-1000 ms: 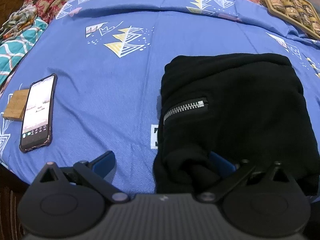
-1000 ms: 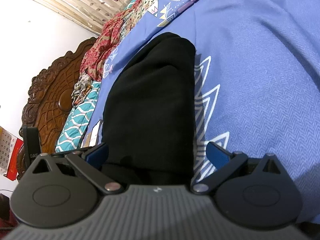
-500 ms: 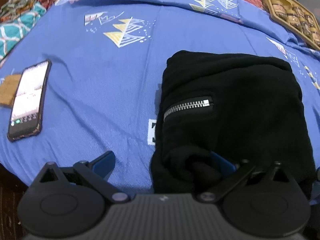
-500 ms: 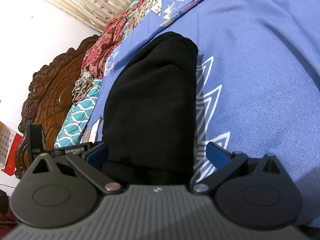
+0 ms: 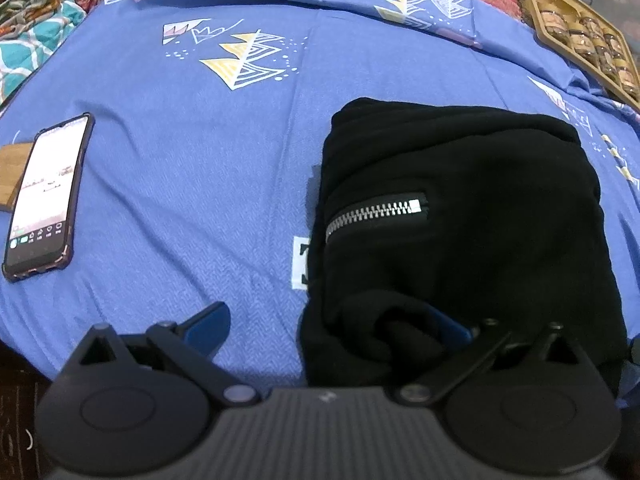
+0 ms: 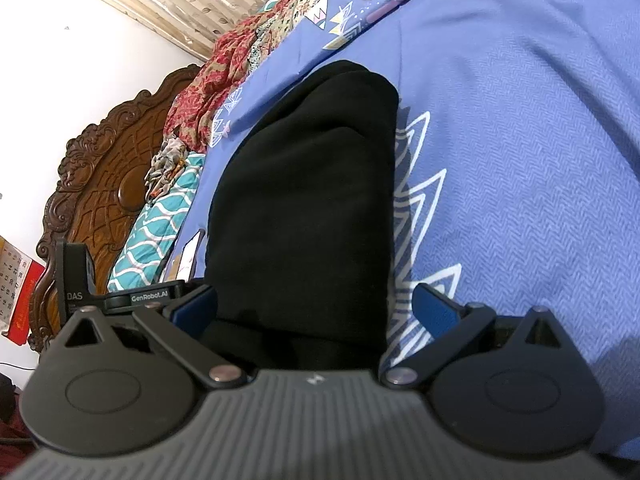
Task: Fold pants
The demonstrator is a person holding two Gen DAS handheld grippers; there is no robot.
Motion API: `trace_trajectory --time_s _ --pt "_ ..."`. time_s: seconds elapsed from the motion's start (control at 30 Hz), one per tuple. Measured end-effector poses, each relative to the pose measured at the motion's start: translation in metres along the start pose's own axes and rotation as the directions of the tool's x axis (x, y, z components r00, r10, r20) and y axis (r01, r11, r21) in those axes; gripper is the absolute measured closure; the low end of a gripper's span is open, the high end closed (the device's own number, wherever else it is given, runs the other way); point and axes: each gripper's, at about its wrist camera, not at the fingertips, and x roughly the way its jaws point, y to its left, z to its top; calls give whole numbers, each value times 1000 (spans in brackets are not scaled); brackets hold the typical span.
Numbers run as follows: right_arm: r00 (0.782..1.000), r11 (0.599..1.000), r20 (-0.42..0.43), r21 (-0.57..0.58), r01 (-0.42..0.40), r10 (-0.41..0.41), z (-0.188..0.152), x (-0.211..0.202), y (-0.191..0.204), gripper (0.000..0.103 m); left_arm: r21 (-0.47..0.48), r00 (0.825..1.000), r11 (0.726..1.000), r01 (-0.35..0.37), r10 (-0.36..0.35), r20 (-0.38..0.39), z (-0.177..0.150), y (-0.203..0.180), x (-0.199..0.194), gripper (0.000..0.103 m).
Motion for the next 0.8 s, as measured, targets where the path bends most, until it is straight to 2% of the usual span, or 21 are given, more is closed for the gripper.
trace_trajectory --time_s 0.1,0.17,0.23,0.3,0.43,0.53,0.63,0.8 --pt "999 999 8 -11 34 -34 2 -4 4 6 11 999 999 36 -36 2 5 5 -6 0" --pt "997 998 60 -41 44 -42 6 -15 10 12 38 995 997 69 -72 64 11 11 -23 0" --pt "995 999 104 -46 18 -13 13 -26 13 12 50 986 993 103 -109 125 18 18 -39 0" --pt "993 999 119 -30 19 -15 21 -29 11 12 37 979 989 146 -150 141 26 25 -43 0" --pt "990 998 127 16 65 -66 35 -23 2 12 -71 969 967 245 -242 54 42 40 -19 0" --pt "992 997 106 41 66 -70 38 -15 0 12 -126 959 951 282 -284 1 40 44 2 0" --pt "994 996 67 30 83 -85 36 -9 -1 12 -140 943 934 328 -332 -8 33 39 13 0" --pt "995 995 35 11 97 -97 40 0 2 12 -146 934 924 354 -358 -1 37 39 18 0"
